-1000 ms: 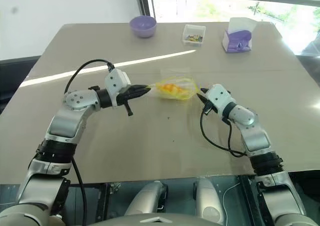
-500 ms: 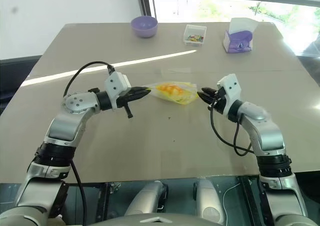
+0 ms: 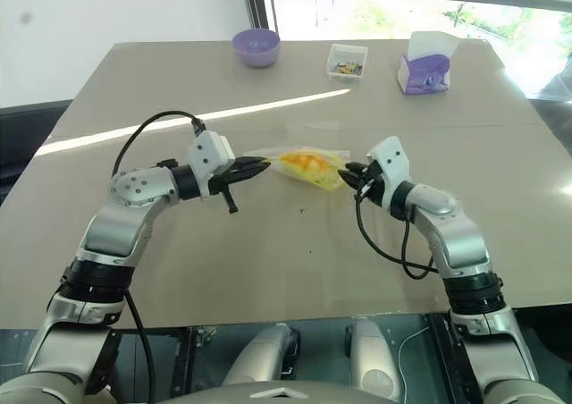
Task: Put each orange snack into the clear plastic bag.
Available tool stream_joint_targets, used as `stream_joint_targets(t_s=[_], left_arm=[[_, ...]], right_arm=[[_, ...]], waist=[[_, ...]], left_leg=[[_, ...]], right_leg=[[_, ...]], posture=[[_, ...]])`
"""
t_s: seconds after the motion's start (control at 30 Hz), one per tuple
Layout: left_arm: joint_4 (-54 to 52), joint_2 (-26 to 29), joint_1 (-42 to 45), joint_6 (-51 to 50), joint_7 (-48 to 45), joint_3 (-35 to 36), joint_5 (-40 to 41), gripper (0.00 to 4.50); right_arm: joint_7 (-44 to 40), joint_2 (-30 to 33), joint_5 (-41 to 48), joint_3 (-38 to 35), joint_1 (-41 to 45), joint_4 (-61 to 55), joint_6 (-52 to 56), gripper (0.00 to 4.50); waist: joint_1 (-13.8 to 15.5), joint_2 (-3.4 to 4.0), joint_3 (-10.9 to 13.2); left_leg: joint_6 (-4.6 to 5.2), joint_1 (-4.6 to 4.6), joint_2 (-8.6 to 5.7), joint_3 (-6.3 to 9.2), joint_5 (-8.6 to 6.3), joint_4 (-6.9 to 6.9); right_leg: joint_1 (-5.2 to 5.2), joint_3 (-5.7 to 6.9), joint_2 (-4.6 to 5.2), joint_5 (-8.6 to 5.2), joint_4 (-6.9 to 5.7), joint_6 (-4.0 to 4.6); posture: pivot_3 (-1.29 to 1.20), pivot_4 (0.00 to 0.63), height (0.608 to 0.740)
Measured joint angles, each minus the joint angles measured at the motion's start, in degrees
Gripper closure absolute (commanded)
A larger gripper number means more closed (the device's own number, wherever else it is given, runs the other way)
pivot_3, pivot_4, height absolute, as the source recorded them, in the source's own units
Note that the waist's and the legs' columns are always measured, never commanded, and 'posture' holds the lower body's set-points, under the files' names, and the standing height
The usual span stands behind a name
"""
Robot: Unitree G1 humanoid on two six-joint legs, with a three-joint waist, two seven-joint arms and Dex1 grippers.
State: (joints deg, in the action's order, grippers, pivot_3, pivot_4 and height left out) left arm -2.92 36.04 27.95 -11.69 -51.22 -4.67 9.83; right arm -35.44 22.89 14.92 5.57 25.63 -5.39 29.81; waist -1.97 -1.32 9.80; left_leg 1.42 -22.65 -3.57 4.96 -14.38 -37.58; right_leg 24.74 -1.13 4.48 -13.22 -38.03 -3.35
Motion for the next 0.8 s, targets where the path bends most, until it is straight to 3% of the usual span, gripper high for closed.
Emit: stream_joint_targets(t_s=[0.2, 0.4, 0.53, 0.6, 0.73, 0.8], left_arm=[[-0.4, -0.2, 0.0, -0.3, 0.3, -0.1, -0.1, 4.50], [-1.2, -0.6, -0.1, -0.2, 1.7, -0.4, -0.7, 4.50], [-1.2, -0.7, -0.2, -0.3, 2.8, -0.2, -0.8, 4.50], [-1.2, -0.7, -0.2, -0.5, 3.2, 0.1, -0.6, 4.50], [-1.1, -1.1, -0.1, -1.5, 3.5, 0.3, -0.1, 4.50], [-1.1, -1.1, -0.1, -1.8, 3.1, 0.3, 0.6, 4.50]], right_arm=[[2.1, 1.7, -5.8, 1.8, 0.2, 0.6, -3.1, 4.45], [5.1, 11.1, -22.7, 8.7, 1.4, -3.7, -12.7, 4.45], [4.4, 12.6, -25.3, 8.6, 2.1, -7.6, -11.7, 4.45], [2.4, 11.5, -22.5, 7.2, 1.6, -10.2, -8.8, 4.45], [-1.3, 11.4, -18.9, 6.9, -1.8, -12.8, -7.6, 3.27], [-1.0, 12.3, -19.4, 6.3, -3.6, -12.7, -8.2, 2.46]], waist=[[0.0, 0.00, 0.0], [0.0, 0.00, 0.0], [0.0, 0.00, 0.0], [0.0, -0.01, 0.0], [0.2, -0.02, 0.0], [0.4, -0.02, 0.0]], left_leg=[[0.00, 0.00, -0.01, 0.00, 0.00, 0.00], [-0.01, -0.01, -0.03, -0.01, 0.01, 0.00], [-0.01, -0.01, 0.00, -0.01, 0.00, 0.00], [0.00, -0.02, 0.00, 0.00, 0.00, 0.00], [0.01, -0.03, -0.03, 0.02, 0.00, -0.01], [0.01, -0.03, -0.03, 0.02, 0.00, -0.03]], right_leg=[[0.00, 0.00, 0.00, 0.00, 0.00, 0.00], [0.01, 0.01, 0.01, 0.00, 0.00, 0.00], [0.01, 0.01, -0.01, 0.00, 0.01, 0.00], [-0.01, 0.01, 0.00, 0.00, 0.02, 0.00], [-0.02, 0.03, 0.02, 0.00, 0.04, 0.00], [-0.02, 0.04, 0.03, 0.00, 0.03, 0.00]], posture=[[0.00, 0.150, 0.740], [0.00, 0.150, 0.740], [0.00, 0.150, 0.740], [0.00, 0.150, 0.740], [0.00, 0.150, 0.740], [0.00, 0.150, 0.740]])
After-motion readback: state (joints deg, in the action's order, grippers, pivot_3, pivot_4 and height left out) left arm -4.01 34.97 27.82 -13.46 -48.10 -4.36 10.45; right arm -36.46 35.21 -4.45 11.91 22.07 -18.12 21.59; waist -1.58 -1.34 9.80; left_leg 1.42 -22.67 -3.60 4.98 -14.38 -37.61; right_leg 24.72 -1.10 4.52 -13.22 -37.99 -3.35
